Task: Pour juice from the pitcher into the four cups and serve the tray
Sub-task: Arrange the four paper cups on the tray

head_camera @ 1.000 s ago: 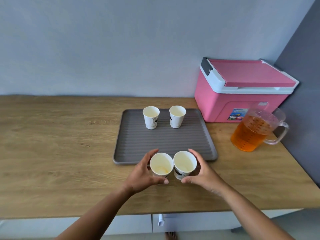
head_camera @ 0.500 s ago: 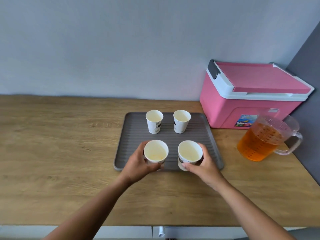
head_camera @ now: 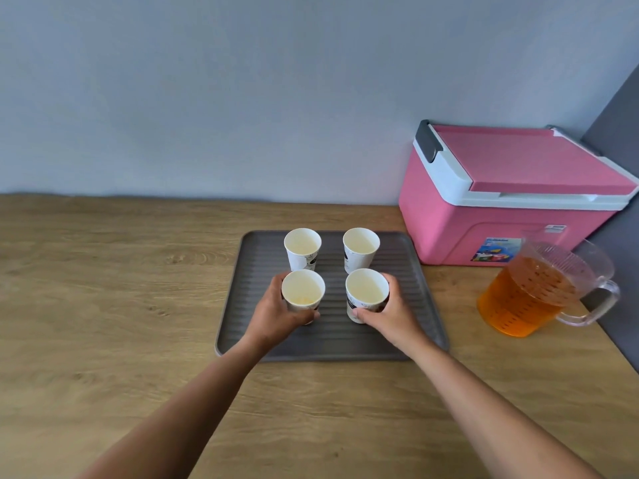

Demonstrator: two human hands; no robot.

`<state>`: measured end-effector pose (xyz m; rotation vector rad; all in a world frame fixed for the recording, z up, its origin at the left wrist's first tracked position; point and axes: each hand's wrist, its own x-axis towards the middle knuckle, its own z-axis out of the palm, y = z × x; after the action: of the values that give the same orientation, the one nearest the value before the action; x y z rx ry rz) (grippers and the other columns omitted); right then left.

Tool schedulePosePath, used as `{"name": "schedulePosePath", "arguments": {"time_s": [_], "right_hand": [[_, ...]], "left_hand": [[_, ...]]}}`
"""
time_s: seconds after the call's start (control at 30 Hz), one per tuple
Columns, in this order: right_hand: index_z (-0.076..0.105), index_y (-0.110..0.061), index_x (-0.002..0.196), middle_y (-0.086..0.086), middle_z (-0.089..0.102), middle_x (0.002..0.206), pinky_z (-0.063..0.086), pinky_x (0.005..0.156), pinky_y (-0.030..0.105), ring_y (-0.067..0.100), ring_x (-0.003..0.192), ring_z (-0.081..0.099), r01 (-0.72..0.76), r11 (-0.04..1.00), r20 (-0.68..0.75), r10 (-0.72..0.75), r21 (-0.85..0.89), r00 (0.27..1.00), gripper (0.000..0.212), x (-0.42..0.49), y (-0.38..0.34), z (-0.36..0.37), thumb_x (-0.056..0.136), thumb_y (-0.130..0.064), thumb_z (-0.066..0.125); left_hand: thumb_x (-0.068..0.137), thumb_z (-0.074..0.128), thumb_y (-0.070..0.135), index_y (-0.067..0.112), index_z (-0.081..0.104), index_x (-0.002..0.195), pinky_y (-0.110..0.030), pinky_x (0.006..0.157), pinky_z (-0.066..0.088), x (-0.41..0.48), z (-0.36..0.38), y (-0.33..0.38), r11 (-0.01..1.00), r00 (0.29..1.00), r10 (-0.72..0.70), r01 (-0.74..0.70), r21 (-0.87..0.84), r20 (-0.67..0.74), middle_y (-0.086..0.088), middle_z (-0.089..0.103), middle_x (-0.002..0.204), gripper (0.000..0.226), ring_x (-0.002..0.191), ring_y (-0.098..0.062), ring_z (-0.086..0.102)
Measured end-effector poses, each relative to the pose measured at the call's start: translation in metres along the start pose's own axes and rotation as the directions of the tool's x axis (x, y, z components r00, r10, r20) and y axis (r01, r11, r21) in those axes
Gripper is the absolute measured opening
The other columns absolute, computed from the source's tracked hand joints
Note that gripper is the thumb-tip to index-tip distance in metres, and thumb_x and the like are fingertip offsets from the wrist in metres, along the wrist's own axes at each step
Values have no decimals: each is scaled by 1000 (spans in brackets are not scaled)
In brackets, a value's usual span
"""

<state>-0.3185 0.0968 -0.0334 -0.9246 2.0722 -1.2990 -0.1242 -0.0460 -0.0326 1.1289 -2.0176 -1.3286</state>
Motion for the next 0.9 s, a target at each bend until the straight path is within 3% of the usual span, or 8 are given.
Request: {"name": "schedulePosePath", "arguments": {"time_s": [0.2, 0.37, 0.47, 0.6, 0.73, 0.8, 0.9], "right_hand": [[42, -31, 125, -18, 59, 116, 44, 85, 14, -9, 106, 55, 10, 1000, -9, -10, 13, 1000, 77, -3, 4, 1, 66, -18, 90], [40, -34, 132, -9, 60, 127, 50, 102, 38, 12, 116, 61, 29, 999, 22, -30, 39, 999, 92, -13, 10, -6, 58, -20, 92], [36, -31, 143, -5, 56, 129, 49, 101, 36, 14, 115, 59, 10, 1000, -36, -9, 12, 999, 103, -28, 5, -15, 58, -36, 93], [49, -23, 139, 0, 57, 119, 47, 91, 28, 17, 105, 58, 9, 1000, -197, -9, -4, 980, 76, -52, -2, -33, 75, -53, 77], [65, -26, 104, -7, 68, 100, 47, 86, 26, 8, 95, 63, 59, 998, -379, -45, 27, 924, 15, -79, -11, -56, 95, -38, 63], [67, -23, 95, -10, 67, 92, 46, 84, 28, 7, 89, 63, 54, 997, -456, -20, 61, 890, 16, -94, -13, -70, 99, -33, 56], [73, -14, 99, -7, 68, 86, 51, 90, 37, 18, 92, 66, 36, 995, -581, 24, 92, 814, 30, -114, -7, -97, 103, -30, 48]], "left_hand": [[56, 90, 30, 36, 44, 124, -33, 91, 53, -4, -3, -1, 999, 1000, 10, -10, -33, -3, 16, 60, 117, 83, 107, -3, 59], [47, 93, 45, 43, 36, 133, -38, 101, 47, -16, -16, 0, 998, 998, 58, -58, -1, -8, 7, 49, 137, 103, 120, -1, 48], [50, 89, 53, 36, 37, 140, -37, 106, 42, -29, -25, 7, 994, 994, 101, -99, 44, -43, 5, 42, 141, 105, 124, -6, 45], [64, 69, 69, 40, 47, 131, -35, 100, 44, -49, -34, 26, 969, 959, 243, -231, 93, -145, 12, 46, 129, 76, 122, -9, 48], [79, 63, 58, 40, 58, 118, -30, 86, 47, -72, -28, 59, 930, 910, 367, -366, 40, -193, 16, 54, 117, 43, 111, -8, 55], [86, 65, 45, 37, 63, 112, -27, 80, 47, -85, -16, 77, 910, 900, 408, -414, -13, -154, 17, 59, 109, 27, 101, -5, 58], [92, 63, 28, 28, 67, 108, -21, 75, 46, -98, 11, 100, 900, 911, 409, -411, -142, -47, 15, 67, 103, 16, 88, -2, 61]]}}
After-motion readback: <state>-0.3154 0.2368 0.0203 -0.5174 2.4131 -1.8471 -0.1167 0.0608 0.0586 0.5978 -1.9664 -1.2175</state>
